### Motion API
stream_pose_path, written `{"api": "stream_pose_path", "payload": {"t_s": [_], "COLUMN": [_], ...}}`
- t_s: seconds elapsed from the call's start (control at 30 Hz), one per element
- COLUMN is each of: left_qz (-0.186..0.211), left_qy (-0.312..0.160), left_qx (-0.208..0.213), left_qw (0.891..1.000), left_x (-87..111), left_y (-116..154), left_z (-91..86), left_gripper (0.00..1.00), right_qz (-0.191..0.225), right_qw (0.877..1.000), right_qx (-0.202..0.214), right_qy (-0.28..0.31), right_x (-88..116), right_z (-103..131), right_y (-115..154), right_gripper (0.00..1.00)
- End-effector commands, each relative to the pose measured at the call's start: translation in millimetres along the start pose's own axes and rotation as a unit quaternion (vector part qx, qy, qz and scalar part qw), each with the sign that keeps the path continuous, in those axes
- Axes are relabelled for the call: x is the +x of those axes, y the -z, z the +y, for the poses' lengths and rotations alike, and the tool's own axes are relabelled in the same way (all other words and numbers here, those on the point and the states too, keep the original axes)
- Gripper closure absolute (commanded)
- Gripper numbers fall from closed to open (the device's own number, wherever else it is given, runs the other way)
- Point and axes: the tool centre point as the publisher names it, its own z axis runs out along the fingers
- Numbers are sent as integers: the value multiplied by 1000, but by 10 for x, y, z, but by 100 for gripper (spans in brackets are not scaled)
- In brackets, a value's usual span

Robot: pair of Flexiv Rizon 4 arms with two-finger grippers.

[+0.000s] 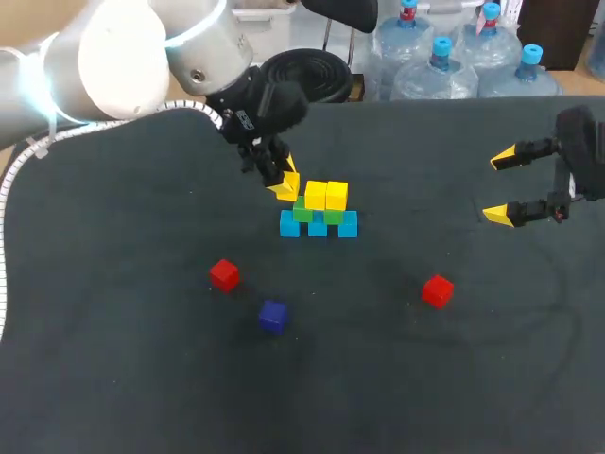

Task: Place the blue cubes, place green cubes on the blue cubes, place the yellow cubes on the green cubes, then place the red cubes on the yellow cubes, and place purple cube on the red cubes.

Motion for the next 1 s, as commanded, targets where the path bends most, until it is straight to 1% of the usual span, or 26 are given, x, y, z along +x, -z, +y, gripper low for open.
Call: {"api": "stream_pose_path", "payload": {"t_s": [0.03, 1.0], "left_qz": [2, 2], "left_qy": [1, -1], "left_qx": [1, 2], "left_qw": [1000, 1000], "left_x": [-18, -43], "left_y": [-19, -112], "left_z": [22, 53], "left_gripper": [100, 100], "right_qz": [-1, -1], "right_qw": [1000, 1000], "right_qx": [0, 0], "right_qy": [0, 0], "right_x": [4, 4], "right_z": [0, 0], "right_y": [-8, -8], "right_gripper": [0, 0]}}
